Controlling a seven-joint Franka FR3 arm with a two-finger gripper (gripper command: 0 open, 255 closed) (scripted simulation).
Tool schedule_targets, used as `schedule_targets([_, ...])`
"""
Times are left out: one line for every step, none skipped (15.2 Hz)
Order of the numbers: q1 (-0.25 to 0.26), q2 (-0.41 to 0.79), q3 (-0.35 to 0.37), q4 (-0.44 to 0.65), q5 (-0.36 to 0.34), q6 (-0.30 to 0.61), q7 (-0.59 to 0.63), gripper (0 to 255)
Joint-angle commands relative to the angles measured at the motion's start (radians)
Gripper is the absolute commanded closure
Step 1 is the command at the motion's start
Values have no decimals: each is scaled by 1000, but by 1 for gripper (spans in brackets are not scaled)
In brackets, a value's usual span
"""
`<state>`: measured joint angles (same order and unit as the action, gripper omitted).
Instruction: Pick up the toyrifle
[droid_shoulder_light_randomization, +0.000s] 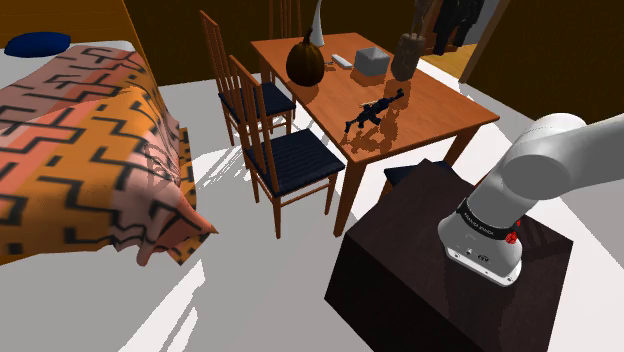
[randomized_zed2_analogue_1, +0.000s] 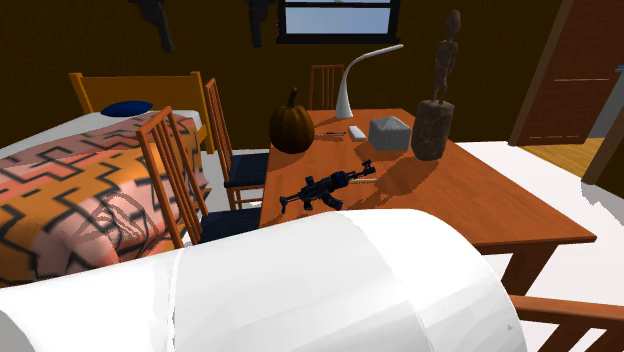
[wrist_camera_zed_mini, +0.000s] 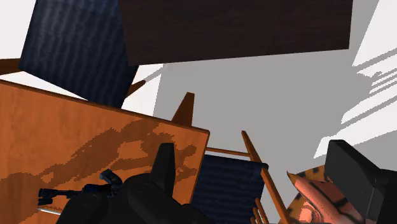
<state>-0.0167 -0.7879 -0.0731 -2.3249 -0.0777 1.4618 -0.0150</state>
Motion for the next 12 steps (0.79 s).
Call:
schedule_targets([0,0,0,0,0,0,0,0])
schedule_targets([2,2,-24,-18,-18,21,-42,0])
schedule_targets([4,5,-48,-34,-37,43,-83,0])
schedule_targets([6,11,-73,-49,-55,66,-124,0])
schedule_targets([7,19,-98,-62,-72,89,-165,0])
schedule_targets([9,28,-122,-74,-90,113,-206,0])
schedule_targets([11,40,-147,-84,-107,137,-247,0])
schedule_targets([13,54,-173,-92,-123,163,-287,0])
schedule_targets([15,70,-198,-98,-138,189,-328,0])
schedule_targets([19,88,-224,-103,-153,215,-368,0])
schedule_targets([22,108,-249,-106,-167,242,-408,0])
schedule_targets([26,130,-275,-107,-179,269,-448,0])
